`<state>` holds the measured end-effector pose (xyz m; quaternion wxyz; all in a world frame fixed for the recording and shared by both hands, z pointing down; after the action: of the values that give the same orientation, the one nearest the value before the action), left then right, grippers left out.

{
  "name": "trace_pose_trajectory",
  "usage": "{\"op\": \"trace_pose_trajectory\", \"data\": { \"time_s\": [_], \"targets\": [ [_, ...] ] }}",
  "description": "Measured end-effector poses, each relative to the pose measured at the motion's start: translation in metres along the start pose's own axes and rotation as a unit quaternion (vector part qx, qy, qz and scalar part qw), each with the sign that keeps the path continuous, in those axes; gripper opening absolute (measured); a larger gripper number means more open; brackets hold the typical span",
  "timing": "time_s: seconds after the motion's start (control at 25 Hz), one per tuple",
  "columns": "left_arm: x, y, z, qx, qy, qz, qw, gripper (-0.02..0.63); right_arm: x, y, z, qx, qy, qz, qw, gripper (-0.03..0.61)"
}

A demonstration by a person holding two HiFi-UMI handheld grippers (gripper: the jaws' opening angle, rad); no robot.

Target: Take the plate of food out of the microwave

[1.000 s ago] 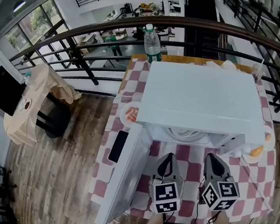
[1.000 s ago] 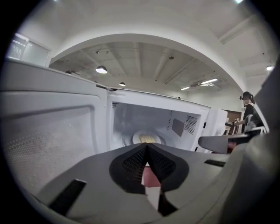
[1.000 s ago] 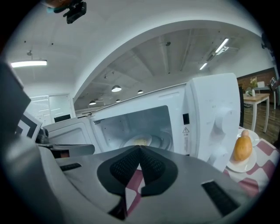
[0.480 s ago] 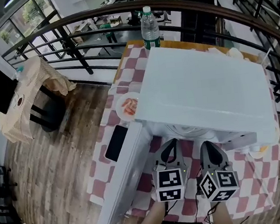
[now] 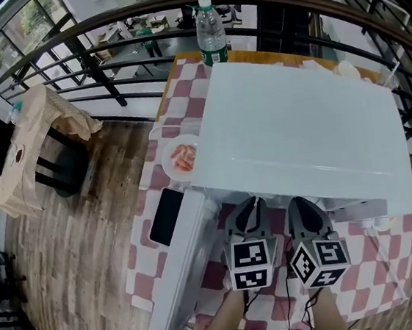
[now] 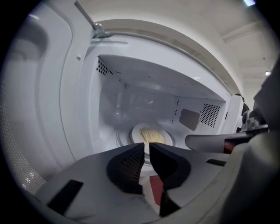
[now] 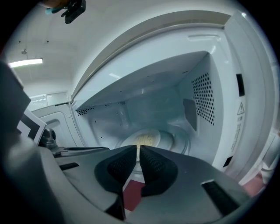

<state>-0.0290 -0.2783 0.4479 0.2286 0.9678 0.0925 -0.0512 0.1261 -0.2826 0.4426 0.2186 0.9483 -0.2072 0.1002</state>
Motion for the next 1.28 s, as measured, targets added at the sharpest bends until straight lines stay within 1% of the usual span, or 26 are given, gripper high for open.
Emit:
{"op": "trace_pose_trajectory", "data": {
  "time_s": [0.04, 0.12, 0.24, 0.32, 0.4, 0.56, 0.64, 0.68, 0.84, 1.28],
  "targets": [
    [-0.002, 0.002, -0.001, -0.003, -0.002, -0.001, 1.0000, 0.072, 0.000, 0.002, -0.001, -0.002, 0.000, 0.000, 1.000, 0.044],
    [-0.005, 0.006, -0.002, -0.006, -0.006, -0.004, 1.0000, 0.092, 0.001, 0.006, -0.002, -0.004, 0.005, 0.002, 1.000, 0.074],
    [-0.008, 0.010, -0.003, -0.004, -0.007, -0.005, 1.0000, 0.101, 0.004, 0.012, -0.003, -0.005, 0.013, 0.004, 1.000, 0.078],
    [-0.009, 0.013, -0.003, -0.002, -0.010, -0.008, 0.9999, 0.101, 0.006, 0.015, -0.004, -0.007, 0.013, 0.002, 1.000, 0.109],
    [-0.009, 0.017, -0.003, -0.004, -0.013, -0.011, 0.9998, 0.124, 0.009, 0.018, -0.003, -0.008, 0.016, -0.003, 1.000, 0.135],
    [-0.008, 0.023, 0.000, -0.006, -0.018, -0.011, 0.9998, 0.149, 0.012, 0.023, -0.002, -0.009, 0.024, -0.010, 1.000, 0.135],
    [-0.009, 0.027, 0.000, -0.007, -0.019, -0.011, 0.9997, 0.177, 0.012, 0.028, -0.004, -0.014, 0.028, -0.009, 0.999, 0.155],
    [-0.010, 0.028, 0.000, -0.008, -0.017, -0.011, 0.9998, 0.181, 0.012, 0.030, -0.005, -0.017, 0.030, -0.007, 0.999, 0.158],
    [-0.011, 0.033, -0.002, -0.013, -0.008, -0.008, 0.9999, 0.187, 0.013, 0.035, -0.008, -0.028, 0.032, -0.006, 0.999, 0.158],
    [-0.013, 0.043, -0.002, -0.020, -0.025, -0.006, 0.9995, 0.187, 0.014, 0.045, -0.010, -0.042, 0.032, -0.004, 0.999, 0.158]
  ]
}}
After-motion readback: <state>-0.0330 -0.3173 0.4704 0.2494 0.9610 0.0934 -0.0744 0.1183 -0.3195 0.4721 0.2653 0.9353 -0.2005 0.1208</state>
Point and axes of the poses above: the fingertips, and each gripper's own axes: y forward along the fingers, x to its right, z out of its top, the point moved 10 cm from there along -y, backward along the fingers, and after that the axes turned 2 degrees about z, right-handed, at the moved point
